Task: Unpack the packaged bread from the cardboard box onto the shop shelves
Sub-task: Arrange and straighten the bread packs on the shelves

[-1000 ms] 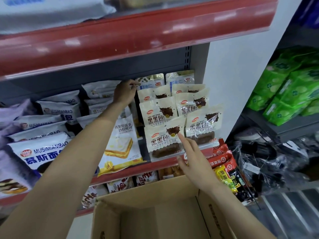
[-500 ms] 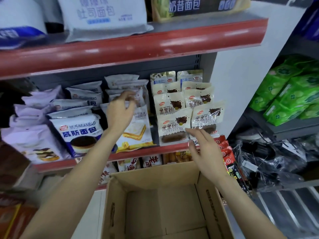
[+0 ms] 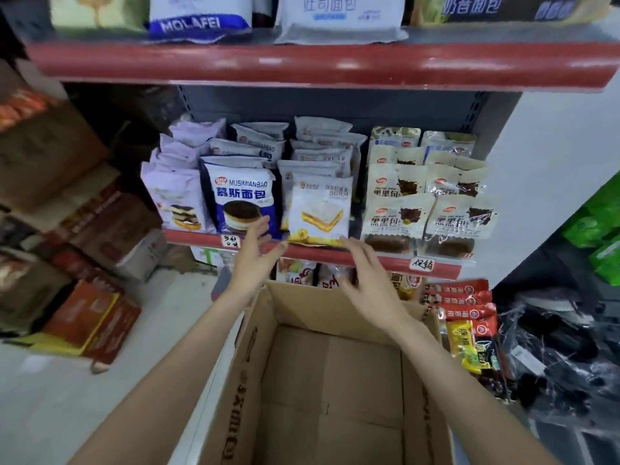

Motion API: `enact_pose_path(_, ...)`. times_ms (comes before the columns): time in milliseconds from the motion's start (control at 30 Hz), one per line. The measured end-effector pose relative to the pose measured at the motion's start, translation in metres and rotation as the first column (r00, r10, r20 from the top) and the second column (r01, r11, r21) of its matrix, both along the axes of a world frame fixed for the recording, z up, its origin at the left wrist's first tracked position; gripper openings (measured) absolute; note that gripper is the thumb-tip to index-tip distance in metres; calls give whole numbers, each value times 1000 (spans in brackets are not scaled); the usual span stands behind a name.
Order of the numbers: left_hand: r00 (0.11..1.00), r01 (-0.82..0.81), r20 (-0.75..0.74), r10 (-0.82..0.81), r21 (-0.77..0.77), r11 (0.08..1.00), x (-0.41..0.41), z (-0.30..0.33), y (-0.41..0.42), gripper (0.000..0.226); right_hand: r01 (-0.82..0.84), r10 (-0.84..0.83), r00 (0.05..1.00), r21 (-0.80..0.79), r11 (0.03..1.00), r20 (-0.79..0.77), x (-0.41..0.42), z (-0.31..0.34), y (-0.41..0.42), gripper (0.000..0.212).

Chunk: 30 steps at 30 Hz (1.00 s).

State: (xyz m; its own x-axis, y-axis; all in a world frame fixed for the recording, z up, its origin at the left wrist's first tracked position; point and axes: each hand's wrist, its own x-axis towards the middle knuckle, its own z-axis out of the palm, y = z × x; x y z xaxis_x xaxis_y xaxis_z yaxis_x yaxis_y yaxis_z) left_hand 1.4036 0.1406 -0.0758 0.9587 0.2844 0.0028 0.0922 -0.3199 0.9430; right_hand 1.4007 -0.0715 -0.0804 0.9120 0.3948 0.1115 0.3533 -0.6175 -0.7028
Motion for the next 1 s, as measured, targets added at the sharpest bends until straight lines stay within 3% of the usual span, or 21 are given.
enact_pose_path(100,997,60,-39,-60,-6,998,25,0,1,69,24,-20,998,63,998,-63,23,-10,26,66)
enact_pose_path(233,982,170,-90,-163,67,983,68,-18,3,85,131,-129,991,71,989,-31,62,-24,57,72)
enact_pose_path(300,978,204,-59,-201,54,977,85,-30,5,94,185,-183,983,76,980,-31,81,-32,68,73)
enact_pose_path(433,967,246,51,-248,51,968,109,-48,8,99,304,-292,953,270,914,-83,107,-44,88,67)
enact_pose_path(567,965,248,99,-245,-26,968,137,-55,9,106,415,-420,906,295,861,-49,131,-52,88,70)
enact_pose_path(667,973,223,81,-214,-114,968,153,-57,6,108,464,-429,885,398,791,-181,148,-54,86,74)
enact_pose_path(1000,975,182,165,-150,-205,962,173,-66,6,100,356,-325,933,514,780,-153,164,-50,86,65)
